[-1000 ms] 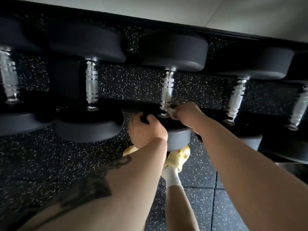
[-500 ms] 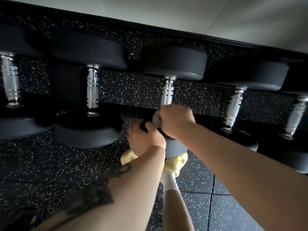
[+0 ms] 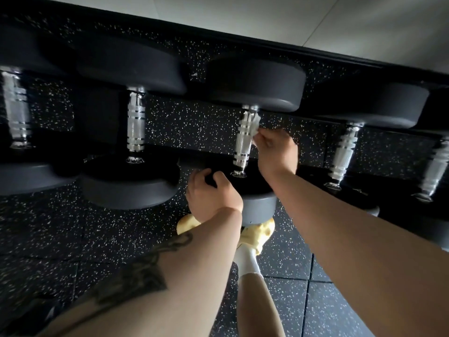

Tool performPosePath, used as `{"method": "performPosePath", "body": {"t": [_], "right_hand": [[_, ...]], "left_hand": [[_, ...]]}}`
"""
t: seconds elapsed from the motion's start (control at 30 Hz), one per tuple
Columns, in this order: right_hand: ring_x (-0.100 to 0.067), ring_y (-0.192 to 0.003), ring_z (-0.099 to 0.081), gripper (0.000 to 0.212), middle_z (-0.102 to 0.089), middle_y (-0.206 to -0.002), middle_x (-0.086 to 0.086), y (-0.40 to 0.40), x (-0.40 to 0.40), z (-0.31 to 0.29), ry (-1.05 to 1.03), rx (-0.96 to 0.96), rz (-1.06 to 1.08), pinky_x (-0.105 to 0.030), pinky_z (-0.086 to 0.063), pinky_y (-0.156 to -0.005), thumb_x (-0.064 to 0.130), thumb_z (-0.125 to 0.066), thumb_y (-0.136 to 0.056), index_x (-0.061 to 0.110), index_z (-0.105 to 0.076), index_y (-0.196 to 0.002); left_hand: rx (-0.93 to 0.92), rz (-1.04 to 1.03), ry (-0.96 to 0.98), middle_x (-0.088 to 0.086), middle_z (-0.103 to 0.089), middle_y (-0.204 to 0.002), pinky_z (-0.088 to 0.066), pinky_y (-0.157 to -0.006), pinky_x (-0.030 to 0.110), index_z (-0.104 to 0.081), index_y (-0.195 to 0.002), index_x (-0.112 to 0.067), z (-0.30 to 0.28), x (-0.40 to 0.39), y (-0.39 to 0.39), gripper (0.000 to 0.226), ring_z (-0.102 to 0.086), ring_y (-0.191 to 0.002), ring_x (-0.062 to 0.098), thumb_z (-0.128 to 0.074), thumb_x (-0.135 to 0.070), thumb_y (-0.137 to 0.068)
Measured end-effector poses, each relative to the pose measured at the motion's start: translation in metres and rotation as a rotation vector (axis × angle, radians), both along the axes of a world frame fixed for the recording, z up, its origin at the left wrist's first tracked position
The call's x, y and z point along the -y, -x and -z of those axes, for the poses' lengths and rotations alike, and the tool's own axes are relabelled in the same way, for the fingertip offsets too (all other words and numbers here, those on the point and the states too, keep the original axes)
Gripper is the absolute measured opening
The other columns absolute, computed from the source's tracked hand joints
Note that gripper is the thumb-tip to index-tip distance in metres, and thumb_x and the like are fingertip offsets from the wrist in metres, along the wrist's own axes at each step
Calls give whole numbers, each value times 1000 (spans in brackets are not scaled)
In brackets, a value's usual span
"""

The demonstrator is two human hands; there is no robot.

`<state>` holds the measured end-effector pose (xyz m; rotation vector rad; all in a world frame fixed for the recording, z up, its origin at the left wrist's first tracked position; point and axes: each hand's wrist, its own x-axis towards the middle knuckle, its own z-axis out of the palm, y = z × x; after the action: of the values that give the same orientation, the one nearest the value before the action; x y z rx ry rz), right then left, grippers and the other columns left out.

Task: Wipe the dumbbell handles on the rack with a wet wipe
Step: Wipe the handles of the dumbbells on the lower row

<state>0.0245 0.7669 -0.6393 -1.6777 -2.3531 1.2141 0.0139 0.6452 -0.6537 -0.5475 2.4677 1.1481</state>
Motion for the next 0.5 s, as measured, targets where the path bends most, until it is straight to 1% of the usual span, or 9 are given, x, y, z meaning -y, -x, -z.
{"method": "performPosePath", "body": {"t": [0.07,0.1,0.17,0.2,0.23,0.3,0.37,0.43,0.5], "right_hand": [[-8,-56,-47,21,-58,-68,6,21,-2,-3,308,-83,361,-22,-35,-52,19,-56,-90,22,-67,-72],[-8,-55,-47,24,-58,-66,5,32,-5,-5,475,-108,552,-22,-37,-51,17,-53,-91,21,-63,-69],[-9,-55,-49,23,-66,-79,0,50,-13,-4,827,-254,835,-22,-42,-51,18,-45,-95,16,-67,-89],[-9,-54,-49,29,-69,-89,-3,57,-16,-3,935,-358,896,-22,-40,-50,17,-40,-96,14,-68,-104],[-9,-53,-47,34,-70,-96,-5,59,-18,-3,995,-437,905,-21,-37,-49,16,-37,-96,12,-67,-111],[-9,-55,-48,31,-70,-94,-4,54,-13,-4,967,-472,838,-22,-38,-52,17,-38,-96,13,-68,-100],[-13,-63,-56,23,-67,-83,-1,42,-4,-8,773,-335,703,-29,-48,-62,24,-47,-95,18,-67,-85],[-18,-73,-66,17,-71,-81,-1,32,1,-12,404,-206,545,-31,-52,-72,24,-59,-89,17,-71,-79],[-20,-80,-67,12,-72,-84,-1,28,6,-13,59,-166,389,-27,-47,-67,20,-63,-86,17,-75,-86]], "left_hand": [[9,1,2,-1,-65,-112,-48,-87,43,-69,-95,-21,0,0,-1,64,-58,-101,27,-26,-51,-58],[10,0,2,-1,-65,-112,-48,-86,44,-68,-94,-21,0,0,-1,63,-58,-101,27,-26,-51,-59],[11,2,7,-1,-65,-113,-48,-87,44,-68,-93,-22,0,0,-1,62,-58,-102,27,-26,-51,-59],[10,4,11,-2,-64,-114,-48,-87,44,-68,-93,-22,0,0,-2,62,-57,-102,26,-26,-51,-59],[10,3,14,-2,-64,-114,-48,-87,44,-68,-93,-23,1,0,-2,62,-57,-102,26,-26,-52,-59],[12,-7,12,-3,-64,-114,-48,-88,44,-69,-92,-23,1,-1,-1,62,-57,-104,25,-26,-52,-59],[18,-6,4,-4,-63,-117,-47,-89,42,-70,-94,-22,-1,-1,-2,62,-56,-106,23,-26,-51,-60],[16,4,12,-4,-63,-119,-46,-91,41,-70,-95,-20,-4,-2,-3,59,-53,-108,22,-28,-47,-63],[9,9,16,-4,-63,-120,-44,-93,41,-70,-96,-19,-6,-3,-2,58,-51,-110,22,-29,-45,-65]]}}
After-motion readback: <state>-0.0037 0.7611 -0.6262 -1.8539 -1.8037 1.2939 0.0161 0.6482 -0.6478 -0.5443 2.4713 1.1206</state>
